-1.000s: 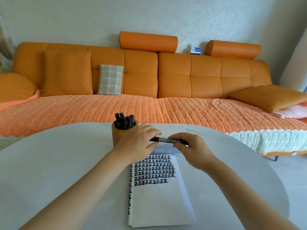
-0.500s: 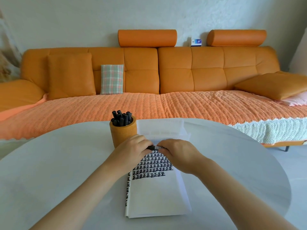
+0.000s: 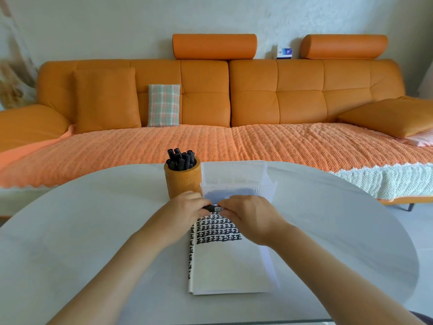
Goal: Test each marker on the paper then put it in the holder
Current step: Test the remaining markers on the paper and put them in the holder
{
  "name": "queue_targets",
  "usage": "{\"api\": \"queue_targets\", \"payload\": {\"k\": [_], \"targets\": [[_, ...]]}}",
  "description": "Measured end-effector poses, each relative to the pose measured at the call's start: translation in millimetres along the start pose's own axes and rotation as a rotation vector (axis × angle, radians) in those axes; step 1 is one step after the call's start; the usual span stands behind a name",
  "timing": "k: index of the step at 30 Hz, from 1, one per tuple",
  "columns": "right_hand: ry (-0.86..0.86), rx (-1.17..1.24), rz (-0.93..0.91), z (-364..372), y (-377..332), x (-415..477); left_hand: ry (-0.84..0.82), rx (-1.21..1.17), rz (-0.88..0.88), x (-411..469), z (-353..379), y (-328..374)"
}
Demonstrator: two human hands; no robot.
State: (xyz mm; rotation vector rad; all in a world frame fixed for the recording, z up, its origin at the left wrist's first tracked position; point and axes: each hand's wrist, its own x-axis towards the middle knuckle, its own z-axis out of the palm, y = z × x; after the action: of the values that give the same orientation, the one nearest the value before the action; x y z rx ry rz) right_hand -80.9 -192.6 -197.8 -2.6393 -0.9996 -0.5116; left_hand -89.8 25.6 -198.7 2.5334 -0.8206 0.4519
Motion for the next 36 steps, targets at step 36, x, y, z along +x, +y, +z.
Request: {"api": "queue_targets", "payload": {"k": [36], "targets": [[0.068, 0.125, 0.100, -1, 28, -18, -0.001, -0.022, -0.370, -26, -2, -49]]}}
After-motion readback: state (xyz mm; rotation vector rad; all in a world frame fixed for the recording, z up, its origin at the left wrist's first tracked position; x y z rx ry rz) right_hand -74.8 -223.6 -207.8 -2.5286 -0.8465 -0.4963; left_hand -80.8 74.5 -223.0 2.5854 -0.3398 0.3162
